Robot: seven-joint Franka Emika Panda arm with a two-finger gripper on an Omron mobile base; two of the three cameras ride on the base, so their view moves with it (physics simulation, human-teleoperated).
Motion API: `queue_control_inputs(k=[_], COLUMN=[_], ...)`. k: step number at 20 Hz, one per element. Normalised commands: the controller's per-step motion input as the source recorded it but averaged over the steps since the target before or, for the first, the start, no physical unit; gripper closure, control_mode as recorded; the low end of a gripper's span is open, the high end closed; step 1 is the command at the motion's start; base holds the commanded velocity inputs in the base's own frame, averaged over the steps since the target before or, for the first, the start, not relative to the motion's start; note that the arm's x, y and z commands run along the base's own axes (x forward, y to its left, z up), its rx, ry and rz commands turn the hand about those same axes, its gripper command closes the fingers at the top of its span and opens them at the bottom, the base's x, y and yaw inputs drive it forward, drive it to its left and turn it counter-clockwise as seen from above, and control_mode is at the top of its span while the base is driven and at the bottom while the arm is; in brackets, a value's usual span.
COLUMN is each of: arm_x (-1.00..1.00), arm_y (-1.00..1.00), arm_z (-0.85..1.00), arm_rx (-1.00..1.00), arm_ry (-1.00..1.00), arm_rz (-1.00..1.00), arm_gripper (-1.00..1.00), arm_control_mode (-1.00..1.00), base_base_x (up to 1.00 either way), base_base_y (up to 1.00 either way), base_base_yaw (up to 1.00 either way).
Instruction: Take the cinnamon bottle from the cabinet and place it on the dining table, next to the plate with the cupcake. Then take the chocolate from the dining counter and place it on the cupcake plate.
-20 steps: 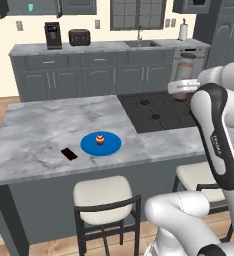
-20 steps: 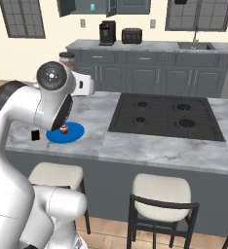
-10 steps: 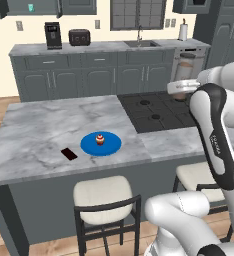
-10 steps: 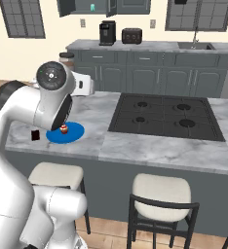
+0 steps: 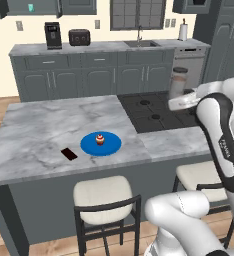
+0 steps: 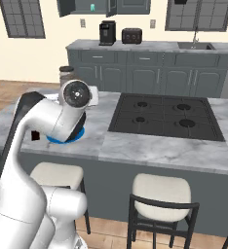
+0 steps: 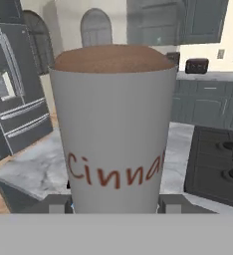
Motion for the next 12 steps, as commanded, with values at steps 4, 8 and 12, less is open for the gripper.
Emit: queue_control_inputs(k=[4,8,12], arm_x=[0.24,0.21,0.06], arm_y=[0.04,0.15,0.08], arm_z=[-0.49,-0.49,-0.39], arm_rx=[-0.02,0.0,0.0], arm_ry=[-0.09,-0.01,-0.04], arm_rz=[0.36,0.36,0.32], arm_gripper=[1.0,1.0,1.0], arm_control_mode=[-1.0,-1.0,-1.0], base_base_x=[0.0,0.0,0.0], base_base_y=[0.0,0.0,0.0], base_base_yaw=[0.0,0.0,0.0])
